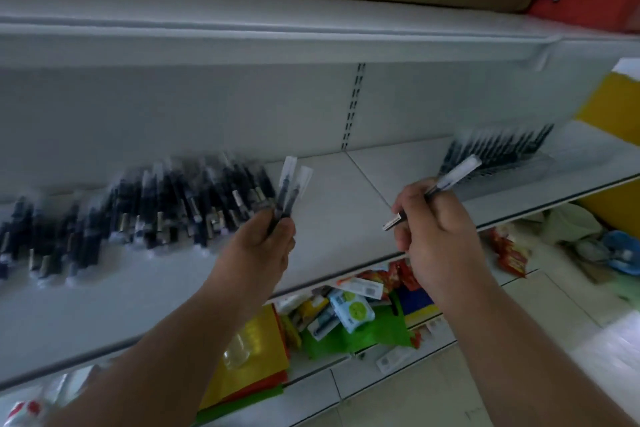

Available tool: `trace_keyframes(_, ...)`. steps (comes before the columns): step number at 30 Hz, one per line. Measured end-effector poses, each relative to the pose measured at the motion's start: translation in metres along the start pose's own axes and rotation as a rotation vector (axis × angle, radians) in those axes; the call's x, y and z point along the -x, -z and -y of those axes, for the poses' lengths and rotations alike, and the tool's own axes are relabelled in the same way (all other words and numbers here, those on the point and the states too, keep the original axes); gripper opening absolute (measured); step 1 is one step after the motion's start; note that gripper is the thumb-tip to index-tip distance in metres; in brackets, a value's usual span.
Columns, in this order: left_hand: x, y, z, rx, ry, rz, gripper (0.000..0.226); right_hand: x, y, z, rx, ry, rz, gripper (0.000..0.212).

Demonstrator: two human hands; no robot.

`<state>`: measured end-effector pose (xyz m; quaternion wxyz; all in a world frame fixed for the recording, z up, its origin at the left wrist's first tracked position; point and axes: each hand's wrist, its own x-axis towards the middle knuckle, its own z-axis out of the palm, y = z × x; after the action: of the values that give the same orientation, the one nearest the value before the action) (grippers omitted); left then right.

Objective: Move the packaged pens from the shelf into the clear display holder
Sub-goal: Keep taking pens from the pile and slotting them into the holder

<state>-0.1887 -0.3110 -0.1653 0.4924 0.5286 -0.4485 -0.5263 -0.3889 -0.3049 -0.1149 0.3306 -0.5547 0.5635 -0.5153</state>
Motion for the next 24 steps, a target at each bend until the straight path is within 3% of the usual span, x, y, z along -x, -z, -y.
trace_keyframes(4,-0.005,-0.098,-0.002,0.084,0.015,-0.001,0.021,-0.021,0.1,-0.031,0.285,0.099,0.012,0.02)
trace_keyframes(7,-0.008,-0.167,0.004,0.065,-0.007,-0.006,0.031,-0.039,0.161,-0.052,0.317,0.124,-0.05,0.009)
trace_keyframes(9,-0.012,-0.207,0.007,0.058,-0.023,-0.013,0.034,-0.051,0.193,-0.064,0.314,0.136,-0.08,0.012)
trace_keyframes(13,-0.023,-0.248,0.011,0.026,-0.029,-0.005,0.034,-0.073,0.229,-0.076,0.275,0.155,-0.036,0.007)
trace_keyframes(18,-0.045,-0.268,0.005,-0.34,-0.222,0.027,0.039,-0.106,0.252,-0.093,0.138,0.094,-0.013,0.031)
trace_keyframes(21,-0.061,-0.291,-0.007,-0.393,-0.266,0.06,0.037,-0.127,0.269,-0.103,0.279,0.085,-0.043,0.022)
trace_keyframes(24,-0.074,-0.32,-0.009,-0.3,-0.234,0.03,0.038,-0.151,0.289,-0.115,0.29,0.143,-0.061,0.009)
